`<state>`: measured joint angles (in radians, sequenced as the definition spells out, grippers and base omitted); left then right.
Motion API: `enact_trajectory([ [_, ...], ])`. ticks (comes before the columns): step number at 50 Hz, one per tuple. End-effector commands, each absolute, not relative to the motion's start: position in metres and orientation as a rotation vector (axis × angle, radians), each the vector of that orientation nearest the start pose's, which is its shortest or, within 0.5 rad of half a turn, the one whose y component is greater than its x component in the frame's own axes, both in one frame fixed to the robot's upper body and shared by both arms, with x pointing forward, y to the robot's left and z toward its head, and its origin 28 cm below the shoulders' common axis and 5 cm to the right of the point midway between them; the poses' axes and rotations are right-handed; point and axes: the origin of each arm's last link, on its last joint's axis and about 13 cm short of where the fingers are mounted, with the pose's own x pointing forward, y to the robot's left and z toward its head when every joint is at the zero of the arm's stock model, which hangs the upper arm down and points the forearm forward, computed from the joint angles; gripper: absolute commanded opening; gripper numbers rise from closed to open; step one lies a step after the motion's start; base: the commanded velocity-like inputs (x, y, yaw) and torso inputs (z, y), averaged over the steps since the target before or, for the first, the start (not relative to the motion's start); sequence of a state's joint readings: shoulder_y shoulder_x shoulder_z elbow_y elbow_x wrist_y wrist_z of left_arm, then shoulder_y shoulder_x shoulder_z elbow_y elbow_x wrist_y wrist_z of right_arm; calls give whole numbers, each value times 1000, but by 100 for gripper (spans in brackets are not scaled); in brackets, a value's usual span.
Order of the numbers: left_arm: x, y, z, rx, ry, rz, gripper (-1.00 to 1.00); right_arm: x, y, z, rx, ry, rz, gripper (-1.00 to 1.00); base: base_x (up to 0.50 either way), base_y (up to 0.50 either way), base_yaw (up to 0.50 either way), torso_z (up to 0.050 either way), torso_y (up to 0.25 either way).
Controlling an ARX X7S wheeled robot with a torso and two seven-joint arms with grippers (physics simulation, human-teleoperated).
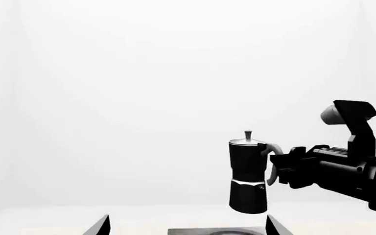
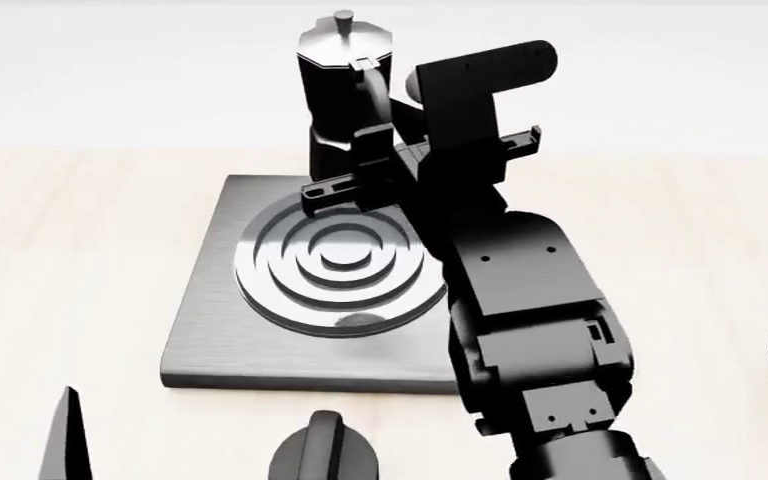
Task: Put both moka pots on the stove.
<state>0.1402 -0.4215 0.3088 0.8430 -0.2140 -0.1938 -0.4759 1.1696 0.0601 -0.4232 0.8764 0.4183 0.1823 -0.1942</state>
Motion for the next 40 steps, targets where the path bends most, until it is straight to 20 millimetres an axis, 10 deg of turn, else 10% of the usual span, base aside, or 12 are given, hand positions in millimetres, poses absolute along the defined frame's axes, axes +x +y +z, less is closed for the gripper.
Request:
enact_trajectory([
  [1, 143, 197, 133, -29, -385, -56, 100, 426, -50, 193, -3, -105, 464, -100, 0, 0, 0, 0, 0],
  [40, 142, 197, 132, -5, -406, -63, 100, 424, -38, 177, 4, -83, 502, -100, 0, 0, 0, 0, -96],
])
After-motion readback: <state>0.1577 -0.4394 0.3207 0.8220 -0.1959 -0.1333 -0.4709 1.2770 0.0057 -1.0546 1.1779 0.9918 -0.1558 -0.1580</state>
